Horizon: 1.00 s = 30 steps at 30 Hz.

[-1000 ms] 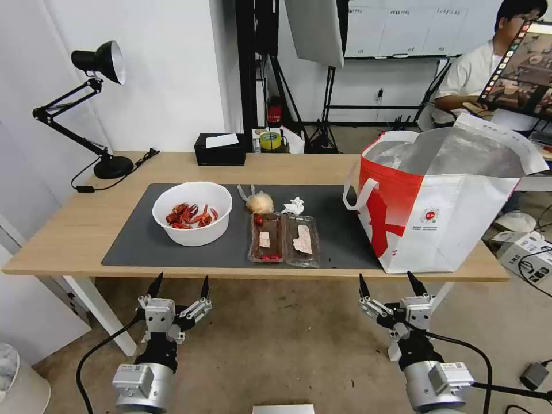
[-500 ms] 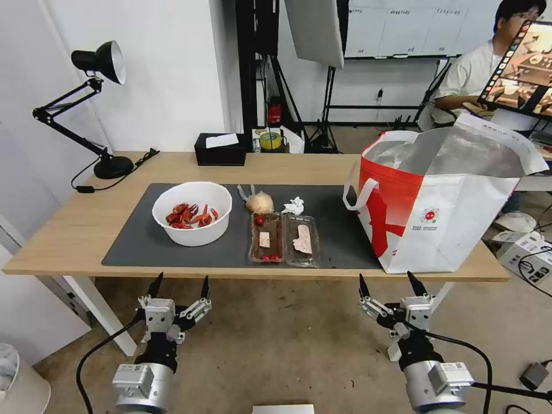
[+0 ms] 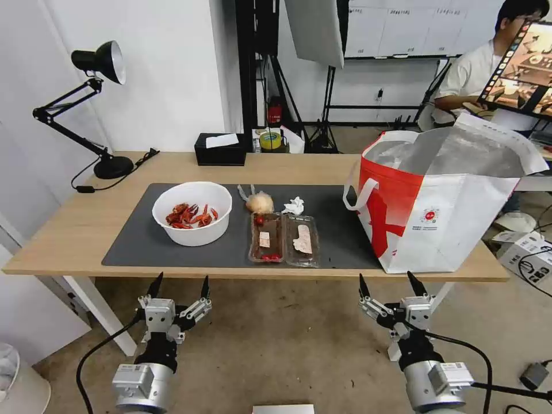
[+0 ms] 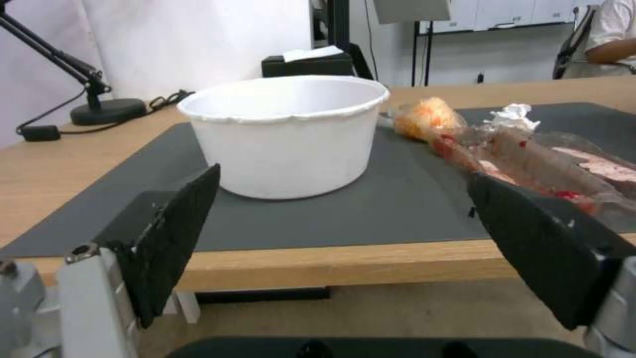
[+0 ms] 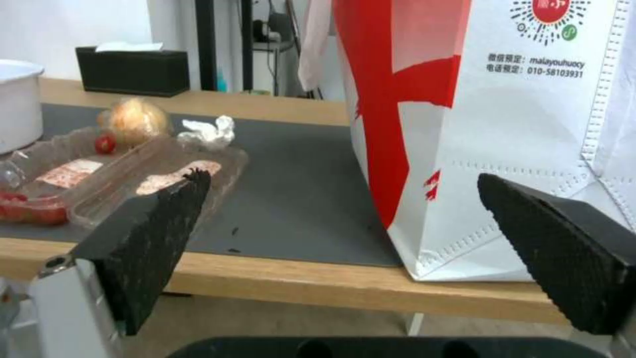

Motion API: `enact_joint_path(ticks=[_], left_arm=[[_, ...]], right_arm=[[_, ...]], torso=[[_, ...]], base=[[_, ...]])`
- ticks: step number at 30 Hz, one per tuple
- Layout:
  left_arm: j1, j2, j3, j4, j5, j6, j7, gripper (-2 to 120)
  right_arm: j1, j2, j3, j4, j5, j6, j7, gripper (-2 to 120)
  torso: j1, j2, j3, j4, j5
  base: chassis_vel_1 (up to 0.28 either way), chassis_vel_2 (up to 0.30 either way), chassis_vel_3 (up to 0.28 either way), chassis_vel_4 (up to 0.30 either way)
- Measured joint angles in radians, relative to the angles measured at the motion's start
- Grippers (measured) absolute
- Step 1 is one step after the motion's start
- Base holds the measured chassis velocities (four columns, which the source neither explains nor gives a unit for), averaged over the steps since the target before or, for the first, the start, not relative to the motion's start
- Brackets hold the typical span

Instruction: Pick up the trash from the table and place it into the takeout bag.

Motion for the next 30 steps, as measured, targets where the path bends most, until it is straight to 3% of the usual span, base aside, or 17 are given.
enact_joint_path(ticks=[6,8,10,12,16,21,24,30], left_arm=[[-0.001,0.004,-0.005,-0.005,-0.018,0.011,-0.003,100],[-0.008,0.023,-0.030,-0.034,-0.084,0.056,-0.030,100],[-0.009,0.028,-0.037,-0.041,-0.102,0.068,-0.036,100],[-0.015,0.043,-0.056,-0.065,-0.156,0.105,-0.059,100],[-0.018,0.062,-0.081,-0.093,-0.230,0.141,-0.082,100],[-0.027,0.088,-0.109,-0.129,-0.336,0.189,-0.114,100],[-0.029,0.092,-0.108,-0.130,-0.348,0.192,-0.114,100],[-0.029,0.097,-0.106,-0.123,-0.349,0.179,-0.105,100]], right_arm=[[-0.003,-0.058,0.034,0.021,0.057,-0.037,0.000,100],[-0.009,-0.137,0.082,0.053,0.139,-0.093,0.003,100],[-0.010,-0.162,0.097,0.062,0.164,-0.111,0.003,100],[-0.017,-0.261,0.157,0.102,0.266,-0.180,0.006,100],[-0.023,-0.352,0.212,0.138,0.359,-0.244,0.008,100],[-0.024,-0.363,0.218,0.141,0.371,-0.253,0.009,100],[-0.024,-0.363,0.217,0.141,0.380,-0.253,0.009,100],[0.022,-0.349,0.156,0.050,0.522,-0.208,-0.028,100]], torso=[[0.000,0.000,0.000,0.0000,-0.0002],[0.000,0.000,0.000,0.0000,0.0002],[0.000,0.000,0.000,0.0000,0.0003],[0.000,0.000,0.000,0.0000,0.0003],[0.000,0.000,0.000,0.0003,0.0002],[0.000,0.000,0.000,0.0001,0.0003],[0.000,0.000,0.000,-0.0002,0.0001],[0.000,0.000,0.000,0.0001,-0.0002]], base=[[0.000,0.000,0.000,0.000],[0.000,0.000,0.000,0.000],[0.000,0.000,0.000,0.000],[0.000,0.000,0.000,0.000],[0.000,0.000,0.000,0.000],[0.000,0.000,0.000,0.000],[0.000,0.000,0.000,0.000],[0.000,0.000,0.000,0.000]])
